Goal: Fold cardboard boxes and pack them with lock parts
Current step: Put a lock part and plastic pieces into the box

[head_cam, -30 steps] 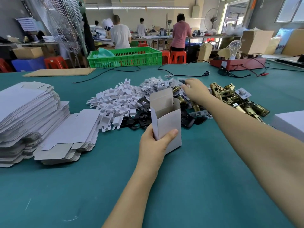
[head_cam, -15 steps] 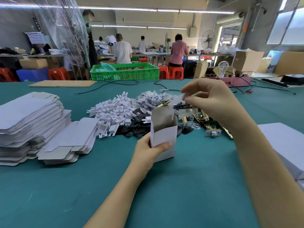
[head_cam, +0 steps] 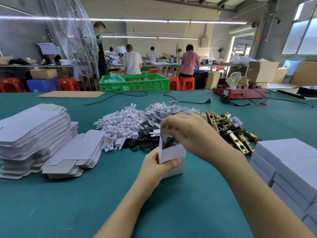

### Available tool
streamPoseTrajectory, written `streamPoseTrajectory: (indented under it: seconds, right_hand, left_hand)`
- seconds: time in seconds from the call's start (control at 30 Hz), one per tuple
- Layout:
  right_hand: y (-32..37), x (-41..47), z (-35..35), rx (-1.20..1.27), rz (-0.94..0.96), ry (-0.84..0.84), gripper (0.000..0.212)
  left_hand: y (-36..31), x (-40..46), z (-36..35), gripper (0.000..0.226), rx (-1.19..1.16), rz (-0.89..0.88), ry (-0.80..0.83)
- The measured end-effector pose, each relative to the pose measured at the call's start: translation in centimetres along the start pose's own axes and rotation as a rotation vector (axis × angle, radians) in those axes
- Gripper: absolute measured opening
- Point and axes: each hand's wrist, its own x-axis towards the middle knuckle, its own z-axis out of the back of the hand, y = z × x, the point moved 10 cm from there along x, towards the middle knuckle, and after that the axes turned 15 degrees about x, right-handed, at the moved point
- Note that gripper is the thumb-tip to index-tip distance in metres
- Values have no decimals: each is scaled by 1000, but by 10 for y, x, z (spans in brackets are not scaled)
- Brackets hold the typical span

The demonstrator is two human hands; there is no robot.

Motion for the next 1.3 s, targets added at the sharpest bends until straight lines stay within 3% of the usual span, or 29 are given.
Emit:
streamPoseTrajectory:
  seconds: [0.13, 0.2, 0.3, 0.47, 0.6, 0.8, 0.97, 1.2, 1.3]
  right_hand:
    - [-15, -3, 7, 193, -98, -63, 27]
    - [-25, -5, 6, 212, -168, -18, 31]
    - [-30, -6, -2, 98, -208, 41, 27]
    - [-25, -5, 4, -19, -175, -76, 17]
    - [-30, -6, -5, 42, -192, 32, 14]
    - [-11, -5, 6, -256, -32, -101, 8]
    - [-28, -4, -13, -65, -124, 70, 18]
    - [-36, -8, 16, 34, -135, -167, 6]
    - [-46, -16, 30, 145, -178, -420, 6]
  left_hand:
    - [3, 1, 0, 37, -28, 10, -3]
    - [4, 1, -1, 38, -27, 16, 2]
    - [3, 1, -2, 38, -15, 9, 6]
    - [8, 4, 0, 39, -12, 19, -4]
    - [7, 5, -1, 37, -3, 9, 7]
    - [8, 4, -1, 36, 5, 9, 9]
    - [8, 5, 0, 33, 3, -5, 12]
    - [0, 3, -3, 32, 7, -46, 37]
    - [-8, 1, 0, 53, 14, -87, -1]
